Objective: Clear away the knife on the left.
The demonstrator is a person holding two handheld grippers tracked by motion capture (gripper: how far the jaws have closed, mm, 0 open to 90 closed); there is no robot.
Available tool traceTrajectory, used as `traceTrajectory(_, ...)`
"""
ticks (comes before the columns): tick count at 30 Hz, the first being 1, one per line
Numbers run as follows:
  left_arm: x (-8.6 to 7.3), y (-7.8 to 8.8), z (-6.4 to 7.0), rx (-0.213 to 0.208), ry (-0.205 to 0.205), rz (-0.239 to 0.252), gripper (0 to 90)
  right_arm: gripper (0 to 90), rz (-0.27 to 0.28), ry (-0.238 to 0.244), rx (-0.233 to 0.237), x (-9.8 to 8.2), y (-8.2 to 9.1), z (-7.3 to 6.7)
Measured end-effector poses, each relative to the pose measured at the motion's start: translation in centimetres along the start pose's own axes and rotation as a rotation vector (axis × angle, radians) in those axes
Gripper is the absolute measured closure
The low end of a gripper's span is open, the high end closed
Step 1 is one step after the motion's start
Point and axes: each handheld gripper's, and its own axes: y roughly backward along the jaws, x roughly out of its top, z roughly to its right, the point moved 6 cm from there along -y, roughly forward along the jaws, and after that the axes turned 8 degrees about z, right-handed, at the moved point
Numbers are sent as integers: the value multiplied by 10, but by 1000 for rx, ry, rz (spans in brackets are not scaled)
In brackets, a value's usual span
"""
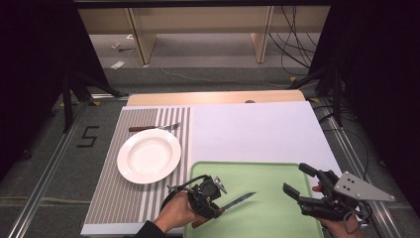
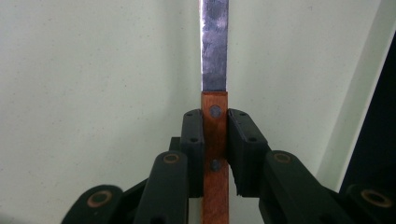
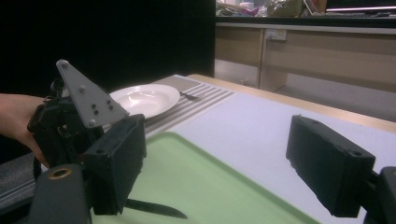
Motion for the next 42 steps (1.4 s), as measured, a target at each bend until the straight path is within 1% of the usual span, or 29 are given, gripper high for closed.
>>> traceTrajectory(3,-1,-3,-1,9,17,-15,770,211,1,0,1,0,0,0)
traceTrajectory(5,-1,-6,-2,-9,34,-18,770,210,0,1,1,0,0,0)
traceTrajectory(7,-2,-6,-2,-17,38,-20,770,211,1,1,2,0,0,0)
traceTrajectory(9,-4,-8,-3,-5,47,-31,770,211,0,2,1,0,0,0)
traceTrajectory(10,-5,-9,-4,-5,60,-36,770,211,-1,3,1,0,0,0)
traceTrajectory(16,-5,-10,-4,-12,52,-19,759,211,-2,6,5,0,0,0)
traceTrajectory(17,-5,-9,-5,-12,49,-16,742,211,-3,5,5,0,0,-1)
traceTrajectory(19,-5,-8,-4,-14,48,-19,656,211,-3,5,5,0,0,-1)
traceTrajectory(20,-4,-7,-4,-16,43,-15,656,211,-3,5,5,0,0,-1)
traceTrajectory(21,-2,-5,-2,-8,33,3,591,211,-3,6,7,0,0,-1)
traceTrajectory(22,-2,-5,-2,-8,33,3,543,211,-3,6,7,0,0,-1)
traceTrajectory(23,1,-3,-1,15,11,24,486,211,-1,7,9,0,0,-1)
traceTrajectory(24,1,-3,-1,15,11,24,437,211,-1,7,9,0,0,-1)
traceTrajectory(25,2,-1,1,24,-1,35,408,211,-1,8,10,0,0,-1)
traceTrajectory(26,2,-1,1,24,-1,35,384,211,-1,8,10,0,0,-1)
traceTrajectory(27,5,1,4,34,-19,62,370,211,-2,6,11,0,0,-1)
traceTrajectory(28,5,1,4,34,-19,62,359,211,-2,6,11,0,0,-1)
traceTrajectory(29,9,3,7,41,-32,91,355,211,-2,6,11,0,0,-1)
traceTrajectory(30,9,3,7,41,-32,91,355,211,-2,6,11,0,0,-1)
traceTrajectory(31,12,5,11,39,-60,127,368,211,-2,5,12,0,0,-1)
traceTrajectory(32,14,5,13,33,-74,136,411,211,-2,7,12,1,0,-1)
traceTrajectory(34,16,5,17,36,-93,152,441,211,0,7,12,1,0,-2)
traceTrajectory(35,17,4,18,31,-103,156,474,211,-2,7,12,1,0,-1)
traceTrajectory(36,17,4,18,31,-103,156,502,211,-2,7,12,1,0,-1)
traceTrajectory(37,18,2,19,28,-122,153,526,211,-1,7,11,1,0,-1)
traceTrajectory(38,18,2,19,28,-122,153,553,211,-1,7,11,1,0,-1)
traceTrajectory(40,17,-2,20,19,-128,133,594,211,-2,7,11,0,0,-1)
traceTrajectory(41,17,-2,20,19,-128,133,622,211,-2,7,11,0,0,-1)
traceTrajectory(42,17,-4,21,9,-142,122,641,211,-1,8,10,0,0,-1)
